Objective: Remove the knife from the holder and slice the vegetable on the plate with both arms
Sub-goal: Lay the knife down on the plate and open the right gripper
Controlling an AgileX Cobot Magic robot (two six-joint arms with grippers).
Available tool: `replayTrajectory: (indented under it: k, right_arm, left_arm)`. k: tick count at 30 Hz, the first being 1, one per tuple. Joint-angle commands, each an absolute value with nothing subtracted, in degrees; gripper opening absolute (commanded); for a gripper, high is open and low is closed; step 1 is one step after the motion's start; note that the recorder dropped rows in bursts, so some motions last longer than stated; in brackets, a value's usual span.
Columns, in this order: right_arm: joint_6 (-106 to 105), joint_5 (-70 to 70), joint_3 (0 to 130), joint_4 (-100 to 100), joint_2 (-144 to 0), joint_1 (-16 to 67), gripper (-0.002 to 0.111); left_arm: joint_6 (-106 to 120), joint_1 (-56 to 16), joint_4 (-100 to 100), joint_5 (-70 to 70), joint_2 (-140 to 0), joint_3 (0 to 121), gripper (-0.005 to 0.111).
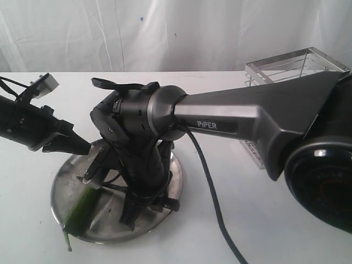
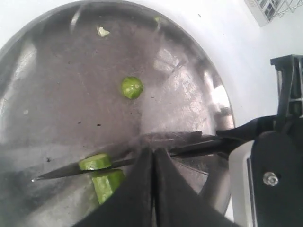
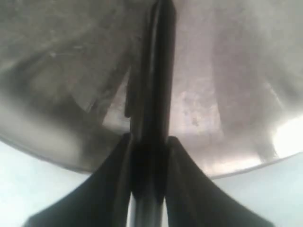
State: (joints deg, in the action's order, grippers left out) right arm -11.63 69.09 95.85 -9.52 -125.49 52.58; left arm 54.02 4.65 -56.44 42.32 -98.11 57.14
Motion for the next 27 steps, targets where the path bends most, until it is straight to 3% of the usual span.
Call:
replayTrajectory:
  k: [1, 11, 27]
  right_arm:
    - [-8.8, 70.0, 96.2, -14.7, -124.6, 52.5, 0.000]
    - [-2.0, 68.3, 96.2, -17.5, -124.4, 51.6, 0.000]
    - [-4.5, 58.1, 94.2, 10.8, -122.4, 43.9, 0.000]
  left_arm:
    - [53.3, 4.5, -56.5, 44.6, -97.3, 57.2, 0.000]
    - [53.3, 4.5, -57.4, 44.5, -97.4, 56.6, 0.000]
    - [53.3, 4.5, -60.3, 44.7, -97.4, 56.6, 0.000]
